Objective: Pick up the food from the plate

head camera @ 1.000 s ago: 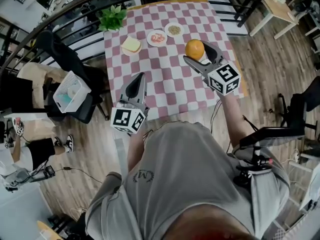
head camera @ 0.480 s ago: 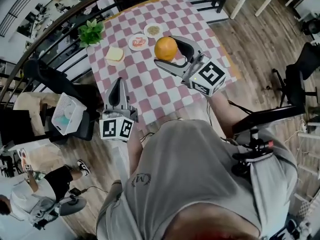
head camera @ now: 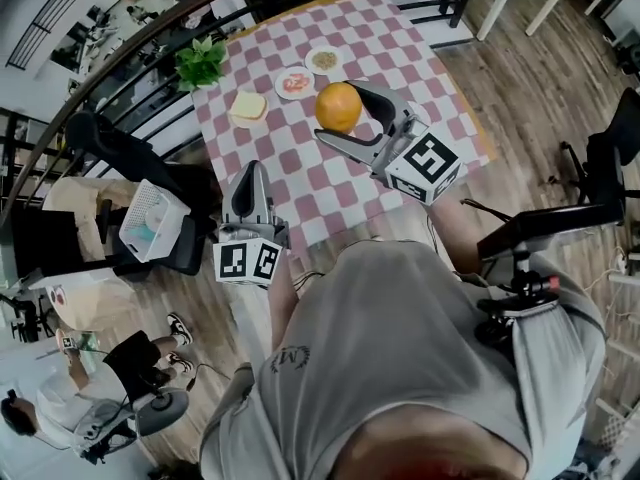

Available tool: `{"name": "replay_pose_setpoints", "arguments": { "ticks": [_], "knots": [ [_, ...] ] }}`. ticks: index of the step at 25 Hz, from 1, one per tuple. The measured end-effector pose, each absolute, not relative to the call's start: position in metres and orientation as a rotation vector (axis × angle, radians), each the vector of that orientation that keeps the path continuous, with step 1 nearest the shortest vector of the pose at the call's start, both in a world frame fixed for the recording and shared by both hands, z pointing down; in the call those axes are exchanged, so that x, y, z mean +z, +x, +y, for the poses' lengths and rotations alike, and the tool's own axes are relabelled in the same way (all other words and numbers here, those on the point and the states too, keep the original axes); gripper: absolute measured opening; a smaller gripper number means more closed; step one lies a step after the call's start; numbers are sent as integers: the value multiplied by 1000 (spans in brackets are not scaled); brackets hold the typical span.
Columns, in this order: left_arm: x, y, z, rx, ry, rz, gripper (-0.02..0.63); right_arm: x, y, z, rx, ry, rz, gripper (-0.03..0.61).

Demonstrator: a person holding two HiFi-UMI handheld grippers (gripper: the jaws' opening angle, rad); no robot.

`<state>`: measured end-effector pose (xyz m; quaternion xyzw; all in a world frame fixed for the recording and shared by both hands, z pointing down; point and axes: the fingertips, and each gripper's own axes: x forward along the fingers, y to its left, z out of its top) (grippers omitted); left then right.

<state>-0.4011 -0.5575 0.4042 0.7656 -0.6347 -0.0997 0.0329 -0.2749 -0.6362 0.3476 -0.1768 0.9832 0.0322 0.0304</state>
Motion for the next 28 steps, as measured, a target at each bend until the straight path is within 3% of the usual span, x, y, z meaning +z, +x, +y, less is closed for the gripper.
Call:
{"name": "replay_pose_setpoints", "arguments": {
  "ticks": [28],
  "knots": [
    [423,-374,-535,-297,2347,-1885,5,374,-248,-598,83,-656,3024,342]
  ]
}}
